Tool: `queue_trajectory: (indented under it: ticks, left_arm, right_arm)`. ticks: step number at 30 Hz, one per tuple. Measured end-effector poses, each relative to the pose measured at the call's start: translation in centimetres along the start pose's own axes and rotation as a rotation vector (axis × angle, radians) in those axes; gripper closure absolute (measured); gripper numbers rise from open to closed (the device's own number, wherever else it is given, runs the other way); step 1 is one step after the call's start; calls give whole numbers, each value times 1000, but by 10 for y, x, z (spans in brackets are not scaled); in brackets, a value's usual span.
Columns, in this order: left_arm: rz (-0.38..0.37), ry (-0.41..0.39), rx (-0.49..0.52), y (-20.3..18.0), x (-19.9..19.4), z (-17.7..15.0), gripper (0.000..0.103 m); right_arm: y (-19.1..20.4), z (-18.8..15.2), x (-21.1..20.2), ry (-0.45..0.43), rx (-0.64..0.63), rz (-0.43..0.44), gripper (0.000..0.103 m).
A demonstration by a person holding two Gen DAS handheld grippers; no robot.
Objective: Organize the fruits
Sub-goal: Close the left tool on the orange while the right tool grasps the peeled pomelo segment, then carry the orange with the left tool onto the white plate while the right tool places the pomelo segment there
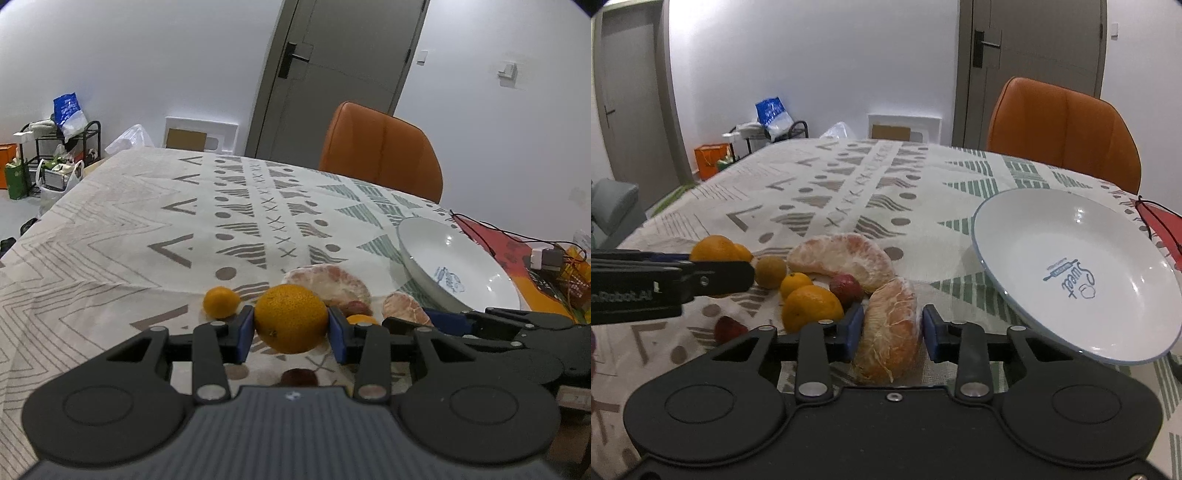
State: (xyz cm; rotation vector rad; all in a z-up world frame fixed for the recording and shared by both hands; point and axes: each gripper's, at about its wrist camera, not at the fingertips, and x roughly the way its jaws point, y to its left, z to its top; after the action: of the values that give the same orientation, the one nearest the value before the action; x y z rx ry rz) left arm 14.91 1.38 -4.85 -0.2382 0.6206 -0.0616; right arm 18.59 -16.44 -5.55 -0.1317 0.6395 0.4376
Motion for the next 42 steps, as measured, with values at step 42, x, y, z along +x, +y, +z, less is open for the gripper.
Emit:
queue_trajectory:
  ticks: [42]
  left_arm:
    - [-114,9,183,-136,71,46,63]
  right_arm:
    - [-150,11,-38,-178,200,-157,70]
